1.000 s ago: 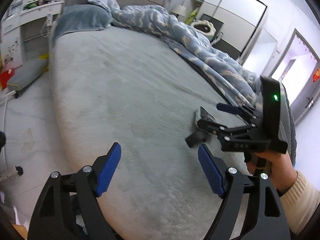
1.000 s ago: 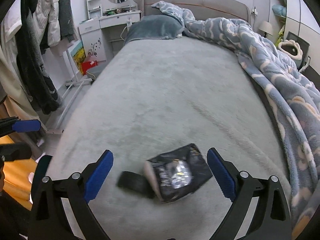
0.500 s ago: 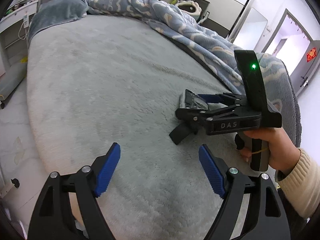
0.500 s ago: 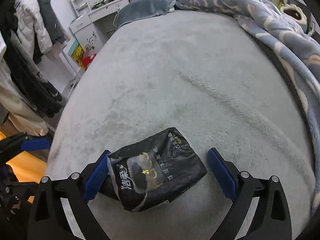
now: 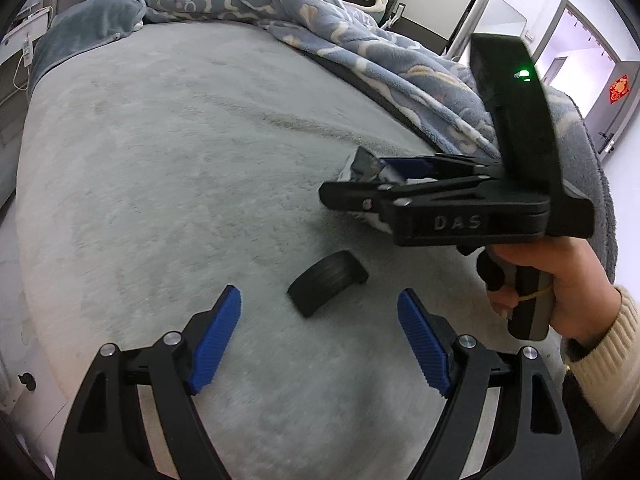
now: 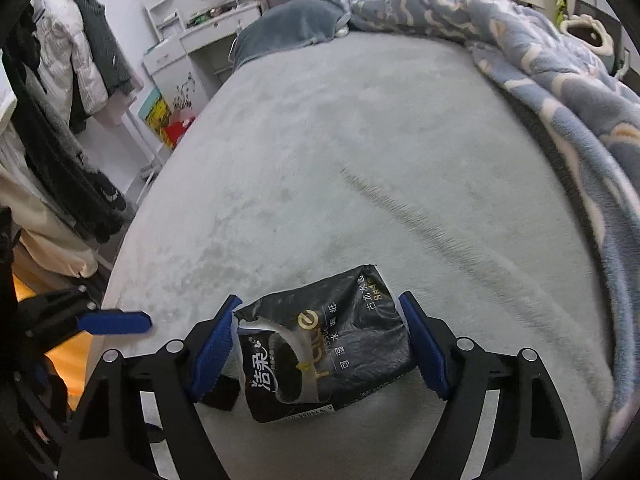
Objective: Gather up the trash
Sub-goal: 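Close the right tool on the black wipes pack, then close the left tool on the black rubber ring while the right tool holds the pack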
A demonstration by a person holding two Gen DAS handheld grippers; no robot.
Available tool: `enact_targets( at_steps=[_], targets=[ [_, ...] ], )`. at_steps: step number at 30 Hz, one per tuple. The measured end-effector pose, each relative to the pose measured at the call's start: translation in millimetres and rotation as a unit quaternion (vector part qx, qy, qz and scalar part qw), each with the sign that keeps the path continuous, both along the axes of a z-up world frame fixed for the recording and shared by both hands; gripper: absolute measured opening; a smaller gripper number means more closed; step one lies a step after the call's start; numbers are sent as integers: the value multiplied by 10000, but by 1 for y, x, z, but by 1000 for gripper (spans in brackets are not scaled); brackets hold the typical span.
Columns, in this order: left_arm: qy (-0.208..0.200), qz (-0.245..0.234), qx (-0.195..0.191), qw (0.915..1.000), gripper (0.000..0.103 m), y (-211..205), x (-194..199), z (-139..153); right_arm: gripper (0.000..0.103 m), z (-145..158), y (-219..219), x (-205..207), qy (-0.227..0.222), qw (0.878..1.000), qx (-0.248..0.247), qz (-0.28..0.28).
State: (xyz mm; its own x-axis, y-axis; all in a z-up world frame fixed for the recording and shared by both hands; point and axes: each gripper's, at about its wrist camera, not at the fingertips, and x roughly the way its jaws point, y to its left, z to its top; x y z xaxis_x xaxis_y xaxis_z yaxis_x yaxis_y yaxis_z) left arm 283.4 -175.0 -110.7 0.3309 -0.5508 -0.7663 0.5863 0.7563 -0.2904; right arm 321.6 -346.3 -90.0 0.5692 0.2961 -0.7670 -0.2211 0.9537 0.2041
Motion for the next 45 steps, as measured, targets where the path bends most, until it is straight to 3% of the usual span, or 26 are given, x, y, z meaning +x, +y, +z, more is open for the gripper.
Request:
enact_targets(
  at_steps=[3, 7, 22, 28, 36, 45],
  targets=[
    [89, 106, -4, 9999, 81, -10, 1, 0, 80, 3, -18, -4, -95, 9998, 44, -184],
    [108, 368, 350, 9987, 78, -24, 1, -8, 80, 4, -34, -7, -138, 9995, 7, -288],
    [-57, 1121, 199, 9935, 77, -44, 9, -19, 80, 6, -67, -17, -154, 9989, 96, -440],
    [-183, 1204, 241, 9923, 68, -42, 4, -19, 80, 11, -71, -23, -187, 9986, 102, -491],
    [-272, 1211, 244, 9920, 49, -32, 0, -18, 80, 13, -56, -32, -175, 9989, 23, -433],
    [-239, 1111, 178, 9934, 46, -15, -17, -9, 80, 24, -37, -47, -315, 9989, 6, -358]
  ],
)
